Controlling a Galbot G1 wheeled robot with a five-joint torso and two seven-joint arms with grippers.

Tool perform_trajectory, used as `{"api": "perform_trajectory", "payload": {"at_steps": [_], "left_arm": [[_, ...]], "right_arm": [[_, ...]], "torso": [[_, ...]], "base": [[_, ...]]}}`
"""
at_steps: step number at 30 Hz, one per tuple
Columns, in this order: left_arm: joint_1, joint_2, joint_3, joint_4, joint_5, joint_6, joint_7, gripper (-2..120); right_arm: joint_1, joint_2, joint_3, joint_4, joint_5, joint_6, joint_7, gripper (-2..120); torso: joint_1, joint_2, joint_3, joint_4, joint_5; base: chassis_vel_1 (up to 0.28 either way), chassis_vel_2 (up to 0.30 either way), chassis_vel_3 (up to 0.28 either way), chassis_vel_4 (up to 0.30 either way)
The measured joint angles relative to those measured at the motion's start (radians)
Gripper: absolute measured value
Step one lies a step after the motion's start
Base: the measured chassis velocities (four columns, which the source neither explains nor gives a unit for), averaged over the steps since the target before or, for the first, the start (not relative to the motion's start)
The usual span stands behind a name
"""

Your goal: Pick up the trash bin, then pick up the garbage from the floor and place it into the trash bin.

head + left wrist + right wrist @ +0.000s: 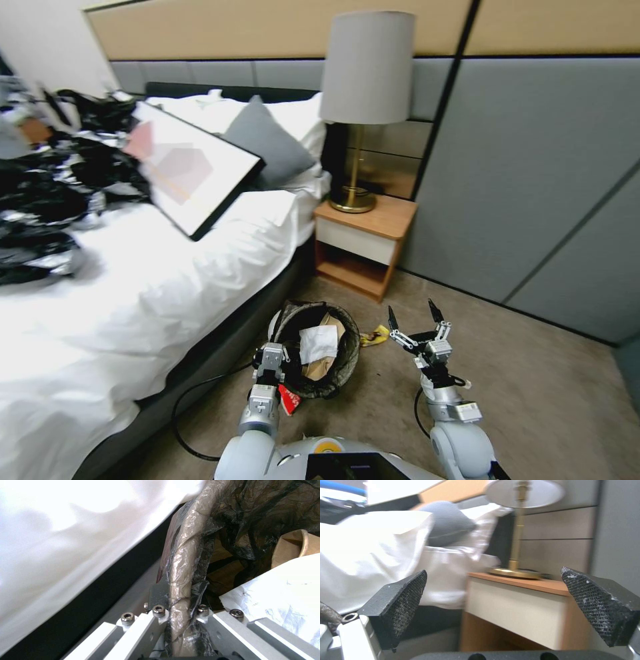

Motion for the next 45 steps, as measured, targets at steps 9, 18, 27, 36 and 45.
{"api": "perform_trajectory", "payload": {"at_steps": [9,18,27,36,45], "left_arm": [[0.000,0.000,0.003,0.010,0.002,-0.012,0.000,0],[-0.001,-0.001,0.005,0.014,0.001,-0.014,0.000,0],[-0.001,-0.001,0.006,0.013,0.001,-0.014,0.000,0],[0.000,-0.002,0.008,0.012,0.002,-0.015,0.000,0],[0.002,-0.001,0.007,0.009,0.003,-0.015,0.000,0]], "right_arm": [[0.005,0.003,-0.003,0.001,-0.001,-0.002,-0.001,100],[0.010,0.003,0.000,0.006,0.001,-0.006,-0.003,100],[0.027,0.003,0.006,0.010,0.009,-0.043,0.019,100],[0.044,-0.010,-0.010,0.006,0.095,-0.325,0.168,100],[0.102,-0.027,-0.016,-0.141,0.153,-0.548,0.263,100]], "torso": [[0.000,0.000,0.000,0.0004,-0.0001],[0.000,0.000,0.000,0.0000,-0.0001],[0.000,0.000,0.000,0.0000,0.0000],[0.000,0.000,0.000,0.0000,-0.0001],[0.000,0.000,0.000,0.0001,0.0001]], "base": [[0.118,0.100,0.096,0.105],[0.004,0.008,0.014,0.008],[0.000,0.000,0.000,0.000],[0.000,0.000,0.000,0.000],[0.000,0.000,0.000,0.000]]}}
